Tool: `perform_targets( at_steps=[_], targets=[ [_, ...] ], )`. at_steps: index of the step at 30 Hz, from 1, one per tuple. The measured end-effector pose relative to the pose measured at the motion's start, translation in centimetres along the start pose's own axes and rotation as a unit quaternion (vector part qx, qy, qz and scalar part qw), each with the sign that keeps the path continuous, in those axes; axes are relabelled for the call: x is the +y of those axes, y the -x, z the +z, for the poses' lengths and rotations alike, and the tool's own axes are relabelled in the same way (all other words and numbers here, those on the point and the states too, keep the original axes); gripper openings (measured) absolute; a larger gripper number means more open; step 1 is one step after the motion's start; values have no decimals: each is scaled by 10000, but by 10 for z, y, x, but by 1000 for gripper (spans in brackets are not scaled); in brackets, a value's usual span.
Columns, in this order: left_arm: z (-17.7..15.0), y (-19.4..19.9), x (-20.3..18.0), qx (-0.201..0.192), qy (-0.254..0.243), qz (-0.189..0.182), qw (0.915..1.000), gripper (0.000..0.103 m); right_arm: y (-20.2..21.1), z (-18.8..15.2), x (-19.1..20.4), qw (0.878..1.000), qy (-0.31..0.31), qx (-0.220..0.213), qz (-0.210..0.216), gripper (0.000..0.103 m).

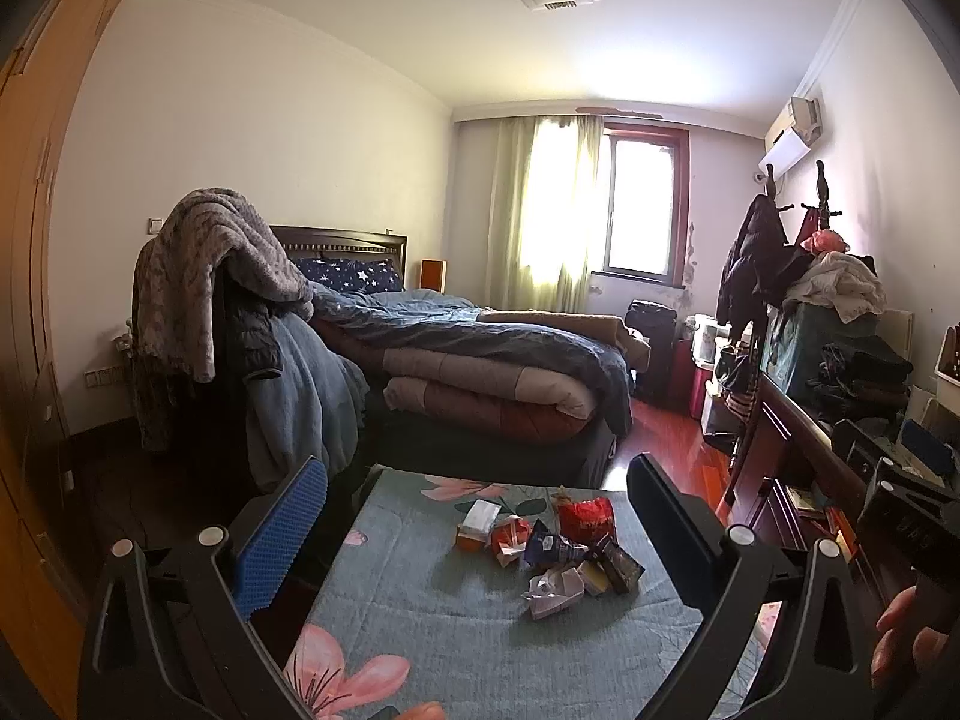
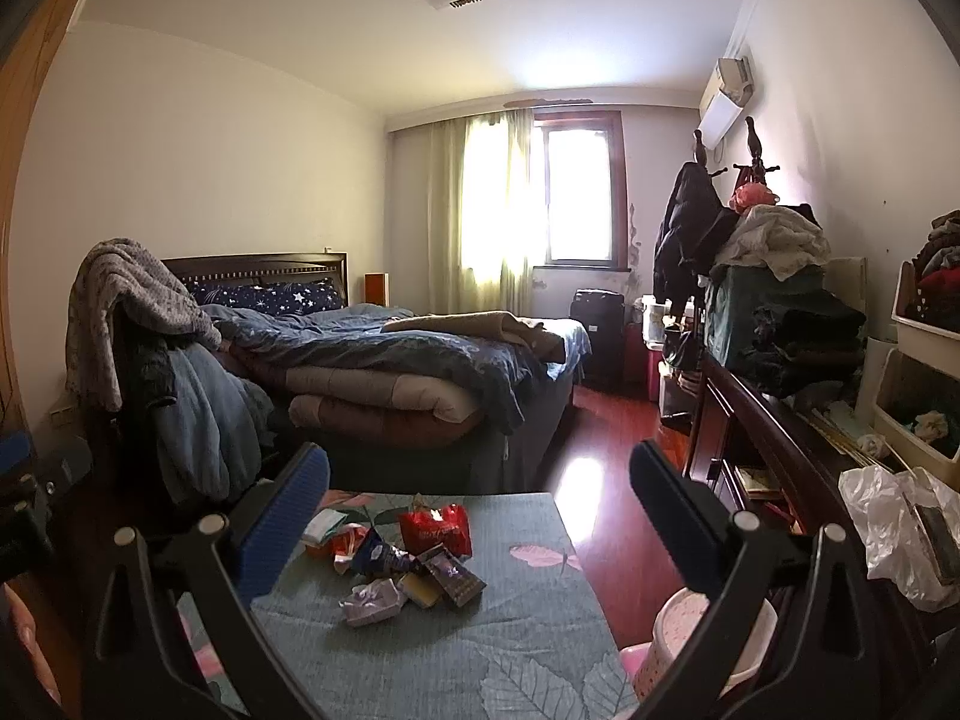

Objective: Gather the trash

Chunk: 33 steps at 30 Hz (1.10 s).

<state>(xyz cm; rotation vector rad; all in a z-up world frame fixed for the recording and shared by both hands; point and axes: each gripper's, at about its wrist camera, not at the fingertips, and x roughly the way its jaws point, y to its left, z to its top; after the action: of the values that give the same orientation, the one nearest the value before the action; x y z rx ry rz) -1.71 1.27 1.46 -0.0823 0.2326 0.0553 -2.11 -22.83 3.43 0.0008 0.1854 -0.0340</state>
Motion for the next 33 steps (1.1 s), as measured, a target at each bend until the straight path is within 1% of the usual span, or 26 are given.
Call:
perform_targets(
  at_steps=[19, 33],
  targets=[
    [-2, 2, -4, 38, 6, 55, 10000, 100, -5, -1, -2, 10000, -18, 41, -20, 100],
    [-2, 5, -7, 40, -19, 80, 10000, 100, -9, -8, -2, 9999, -36, 120, 80, 100]
  ],
)
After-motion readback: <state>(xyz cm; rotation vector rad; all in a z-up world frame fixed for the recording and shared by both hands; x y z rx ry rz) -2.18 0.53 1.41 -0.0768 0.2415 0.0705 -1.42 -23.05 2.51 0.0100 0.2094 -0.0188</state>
